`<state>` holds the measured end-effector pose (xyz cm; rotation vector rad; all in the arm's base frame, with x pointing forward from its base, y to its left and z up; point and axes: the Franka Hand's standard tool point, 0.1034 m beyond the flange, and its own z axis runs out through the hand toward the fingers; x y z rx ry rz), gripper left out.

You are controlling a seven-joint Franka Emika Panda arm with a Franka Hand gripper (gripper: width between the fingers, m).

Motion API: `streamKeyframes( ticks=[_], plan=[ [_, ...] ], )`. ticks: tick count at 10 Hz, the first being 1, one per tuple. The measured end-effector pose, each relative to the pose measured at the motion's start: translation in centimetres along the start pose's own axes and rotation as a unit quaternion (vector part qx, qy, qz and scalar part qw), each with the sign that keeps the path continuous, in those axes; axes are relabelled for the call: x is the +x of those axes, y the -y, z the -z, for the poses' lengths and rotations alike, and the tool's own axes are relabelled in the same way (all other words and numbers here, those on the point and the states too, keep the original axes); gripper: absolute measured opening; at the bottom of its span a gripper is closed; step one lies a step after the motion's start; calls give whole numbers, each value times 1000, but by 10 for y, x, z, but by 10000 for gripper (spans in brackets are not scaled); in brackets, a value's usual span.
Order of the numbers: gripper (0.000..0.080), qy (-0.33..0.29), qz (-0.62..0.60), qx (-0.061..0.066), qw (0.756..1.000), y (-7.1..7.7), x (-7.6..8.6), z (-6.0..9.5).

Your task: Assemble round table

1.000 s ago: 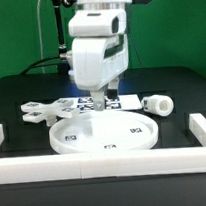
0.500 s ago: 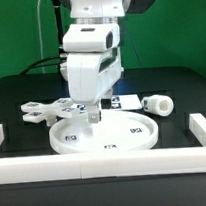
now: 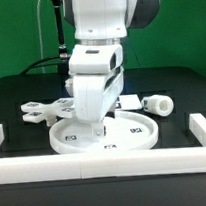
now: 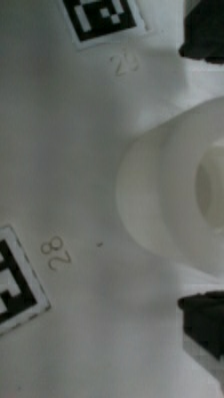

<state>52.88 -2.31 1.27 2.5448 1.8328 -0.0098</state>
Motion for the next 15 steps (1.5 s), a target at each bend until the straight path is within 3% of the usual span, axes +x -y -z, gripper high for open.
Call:
streamKeyframes(
  ticks=[3, 5, 12, 15],
  plan=[
    [650, 1, -2, 2, 1000, -1, -2, -3],
    [399, 1, -2, 2, 1000, -1, -2, -3],
    [403, 1, -1, 3, 1000, -2, -1, -4],
    [406, -9, 4, -3, 1000, -7, 19, -3]
  ],
)
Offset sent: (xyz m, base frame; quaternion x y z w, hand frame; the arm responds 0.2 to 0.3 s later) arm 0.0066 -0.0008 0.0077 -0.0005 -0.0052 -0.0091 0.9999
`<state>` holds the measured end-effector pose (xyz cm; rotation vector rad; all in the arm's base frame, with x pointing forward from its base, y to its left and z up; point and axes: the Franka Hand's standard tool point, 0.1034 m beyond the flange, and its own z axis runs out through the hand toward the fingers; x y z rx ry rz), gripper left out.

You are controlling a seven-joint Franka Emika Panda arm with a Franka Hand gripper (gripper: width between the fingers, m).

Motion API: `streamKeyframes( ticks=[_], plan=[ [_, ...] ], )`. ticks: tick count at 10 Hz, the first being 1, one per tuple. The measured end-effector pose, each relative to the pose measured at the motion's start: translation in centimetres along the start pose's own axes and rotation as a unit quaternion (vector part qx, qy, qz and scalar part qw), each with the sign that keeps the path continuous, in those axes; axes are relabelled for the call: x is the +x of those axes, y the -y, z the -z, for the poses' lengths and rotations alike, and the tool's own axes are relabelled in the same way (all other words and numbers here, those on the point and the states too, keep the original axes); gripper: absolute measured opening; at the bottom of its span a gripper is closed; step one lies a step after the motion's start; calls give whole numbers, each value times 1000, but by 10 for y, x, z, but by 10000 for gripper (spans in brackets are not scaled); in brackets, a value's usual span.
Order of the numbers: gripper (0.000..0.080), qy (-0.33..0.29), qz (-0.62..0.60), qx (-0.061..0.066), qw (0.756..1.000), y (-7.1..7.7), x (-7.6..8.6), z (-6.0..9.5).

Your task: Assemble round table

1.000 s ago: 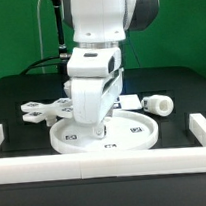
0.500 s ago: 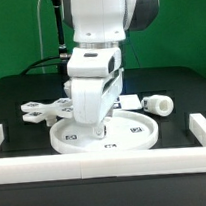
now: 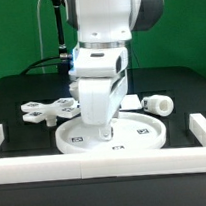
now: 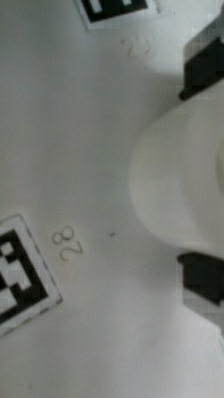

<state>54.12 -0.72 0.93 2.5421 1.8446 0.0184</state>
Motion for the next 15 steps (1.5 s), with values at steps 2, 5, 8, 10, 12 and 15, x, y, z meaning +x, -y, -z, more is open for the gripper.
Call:
streamKeyframes(
  ticks=[2, 5, 8, 10, 12, 15],
  plan=[
    [406, -3, 5, -2, 1000, -1, 13, 0],
    [406, -4, 8, -4, 1000, 0, 28, 0],
    [406, -9, 12, -6, 1000, -4, 46, 0],
    [406, -10, 9, -7, 1000, -5, 49, 0],
    [406, -10, 10, -7, 1000, -5, 48, 0],
    [597, -10, 10, -7, 1000, -5, 48, 0]
  ],
)
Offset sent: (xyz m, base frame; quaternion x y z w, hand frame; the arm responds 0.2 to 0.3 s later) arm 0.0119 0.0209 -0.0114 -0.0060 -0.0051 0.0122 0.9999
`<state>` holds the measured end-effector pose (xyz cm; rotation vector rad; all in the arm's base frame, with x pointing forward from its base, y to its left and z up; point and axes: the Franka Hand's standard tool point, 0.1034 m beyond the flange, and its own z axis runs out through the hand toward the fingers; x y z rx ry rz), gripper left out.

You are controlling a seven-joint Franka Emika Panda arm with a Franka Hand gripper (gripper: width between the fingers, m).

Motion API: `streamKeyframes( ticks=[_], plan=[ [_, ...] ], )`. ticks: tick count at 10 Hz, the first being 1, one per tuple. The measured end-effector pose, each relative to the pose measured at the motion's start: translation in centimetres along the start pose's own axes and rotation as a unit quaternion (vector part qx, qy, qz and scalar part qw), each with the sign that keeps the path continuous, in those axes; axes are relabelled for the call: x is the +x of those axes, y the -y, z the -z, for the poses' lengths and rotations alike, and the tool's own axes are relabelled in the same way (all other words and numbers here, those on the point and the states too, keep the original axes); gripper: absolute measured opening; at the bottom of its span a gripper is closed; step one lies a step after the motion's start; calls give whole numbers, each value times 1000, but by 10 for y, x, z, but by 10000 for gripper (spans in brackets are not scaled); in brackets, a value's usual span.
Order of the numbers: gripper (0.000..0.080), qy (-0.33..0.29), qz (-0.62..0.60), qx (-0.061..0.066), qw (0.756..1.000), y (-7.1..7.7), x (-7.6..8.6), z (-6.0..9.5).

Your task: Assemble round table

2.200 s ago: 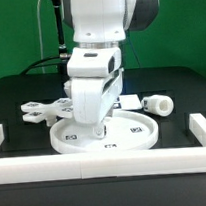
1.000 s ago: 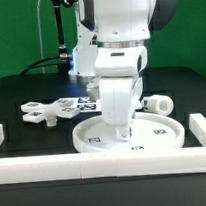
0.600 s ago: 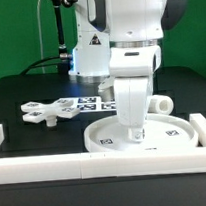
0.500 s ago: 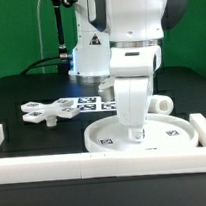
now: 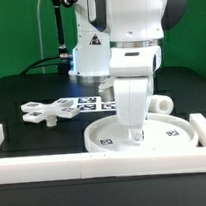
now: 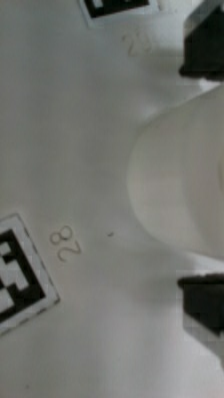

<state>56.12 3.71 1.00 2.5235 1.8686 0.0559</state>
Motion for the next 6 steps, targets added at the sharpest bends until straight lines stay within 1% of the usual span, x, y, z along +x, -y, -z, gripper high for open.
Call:
streamKeyframes(
  ticks=[1, 2, 3, 5, 6],
  plan=[
    [597, 1, 0, 0, 1000, 0, 0, 2],
    [639, 3, -6, -4, 1000, -1, 0, 16],
    [646, 3, -16, -10, 1000, 3, 0, 30],
    [649, 3, -53, -22, 998, 18, 0, 54],
    [649, 0, -74, -28, 997, 29, 1, 62]
  ],
)
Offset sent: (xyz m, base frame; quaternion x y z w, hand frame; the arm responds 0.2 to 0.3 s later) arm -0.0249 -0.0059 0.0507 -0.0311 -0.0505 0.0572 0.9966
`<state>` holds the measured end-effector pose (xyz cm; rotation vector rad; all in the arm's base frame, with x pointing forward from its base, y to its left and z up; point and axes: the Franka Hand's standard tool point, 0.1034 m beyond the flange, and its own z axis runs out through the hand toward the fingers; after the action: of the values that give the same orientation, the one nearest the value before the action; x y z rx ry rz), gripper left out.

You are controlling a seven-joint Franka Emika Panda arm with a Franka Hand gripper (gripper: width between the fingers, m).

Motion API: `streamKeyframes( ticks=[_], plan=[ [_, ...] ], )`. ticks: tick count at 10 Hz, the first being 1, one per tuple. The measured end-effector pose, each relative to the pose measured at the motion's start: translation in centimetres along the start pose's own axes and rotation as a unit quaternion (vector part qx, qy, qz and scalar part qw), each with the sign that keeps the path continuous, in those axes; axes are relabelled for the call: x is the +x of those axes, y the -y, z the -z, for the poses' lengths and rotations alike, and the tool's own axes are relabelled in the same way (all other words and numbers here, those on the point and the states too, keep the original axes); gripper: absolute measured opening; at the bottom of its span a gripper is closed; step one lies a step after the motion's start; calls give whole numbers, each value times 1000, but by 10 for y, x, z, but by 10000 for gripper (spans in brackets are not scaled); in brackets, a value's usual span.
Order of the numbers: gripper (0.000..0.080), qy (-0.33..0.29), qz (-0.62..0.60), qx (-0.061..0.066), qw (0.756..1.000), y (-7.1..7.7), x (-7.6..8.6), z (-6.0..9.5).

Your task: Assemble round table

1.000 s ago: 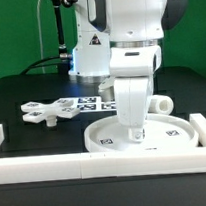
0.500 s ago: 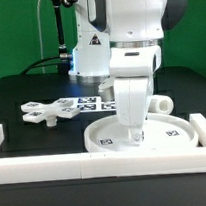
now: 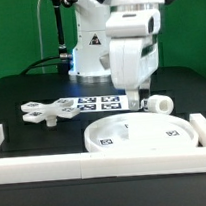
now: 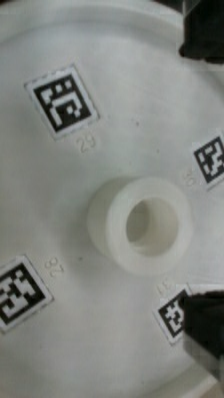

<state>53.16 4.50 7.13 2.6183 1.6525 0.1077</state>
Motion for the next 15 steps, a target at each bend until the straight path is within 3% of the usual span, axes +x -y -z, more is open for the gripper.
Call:
streamKeyframes(
  ticks=[2, 4, 9, 11, 12, 13, 15],
  plan=[
    [649, -14, -84, -13, 996, 30, 10, 10],
    [649, -22, -113, -11, 993, 55, 30, 5],
    [649, -14, -114, -4, 993, 58, 29, 1],
    [649, 32, -224, 16, 974, 73, 22, 2],
    [649, 52, -276, 17, 960, 82, 26, 3],
    [649, 114, -315, 34, 942, 96, 27, 3],
    [649, 187, -310, 57, 930, 99, 31, 3]
  ],
)
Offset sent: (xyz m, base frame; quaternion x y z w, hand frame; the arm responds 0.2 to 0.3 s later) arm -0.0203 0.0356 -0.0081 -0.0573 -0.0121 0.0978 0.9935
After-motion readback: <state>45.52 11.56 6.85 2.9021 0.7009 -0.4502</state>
